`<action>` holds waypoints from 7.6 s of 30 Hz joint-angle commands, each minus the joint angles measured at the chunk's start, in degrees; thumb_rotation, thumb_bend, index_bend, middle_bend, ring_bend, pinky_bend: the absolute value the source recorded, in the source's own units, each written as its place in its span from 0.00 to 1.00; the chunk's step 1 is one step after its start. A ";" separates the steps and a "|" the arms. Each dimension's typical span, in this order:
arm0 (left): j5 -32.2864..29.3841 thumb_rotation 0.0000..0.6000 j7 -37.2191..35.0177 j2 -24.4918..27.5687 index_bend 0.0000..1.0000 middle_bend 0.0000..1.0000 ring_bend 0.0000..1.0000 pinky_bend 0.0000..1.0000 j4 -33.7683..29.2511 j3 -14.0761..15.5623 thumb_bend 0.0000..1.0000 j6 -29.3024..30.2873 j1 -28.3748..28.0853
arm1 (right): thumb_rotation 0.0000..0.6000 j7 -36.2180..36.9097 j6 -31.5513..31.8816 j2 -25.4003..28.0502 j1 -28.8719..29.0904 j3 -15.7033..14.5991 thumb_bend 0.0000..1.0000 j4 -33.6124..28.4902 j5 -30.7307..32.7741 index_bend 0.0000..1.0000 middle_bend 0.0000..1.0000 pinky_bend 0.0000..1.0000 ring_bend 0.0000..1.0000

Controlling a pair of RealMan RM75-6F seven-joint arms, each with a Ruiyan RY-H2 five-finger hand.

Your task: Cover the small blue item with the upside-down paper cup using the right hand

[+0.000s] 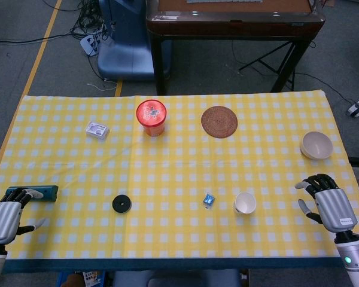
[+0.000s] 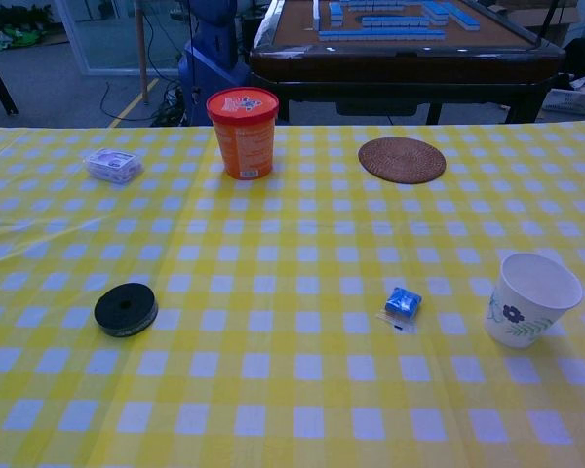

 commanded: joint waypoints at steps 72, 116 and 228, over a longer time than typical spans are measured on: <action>0.60 1.00 -6.24 6.27 0.46 0.37 0.24 0.38 -3.38 1.03 0.10 1.30 1.79 | 1.00 -44.50 -25.06 -6.71 17.71 -0.97 0.00 -19.57 17.82 0.42 1.00 1.00 0.99; 0.56 1.00 -5.17 6.03 0.46 0.37 0.24 0.38 -3.35 1.03 0.10 1.10 1.88 | 1.00 39.31 -30.11 -1.78 16.25 -2.71 0.00 -6.96 5.96 0.05 1.00 1.00 0.99; 0.49 1.00 -12.05 8.37 0.46 0.37 0.24 0.38 -2.77 1.01 0.10 0.75 2.19 | 1.00 2.19 -21.71 -16.71 19.51 5.10 0.22 -14.59 17.91 0.54 1.00 1.00 1.00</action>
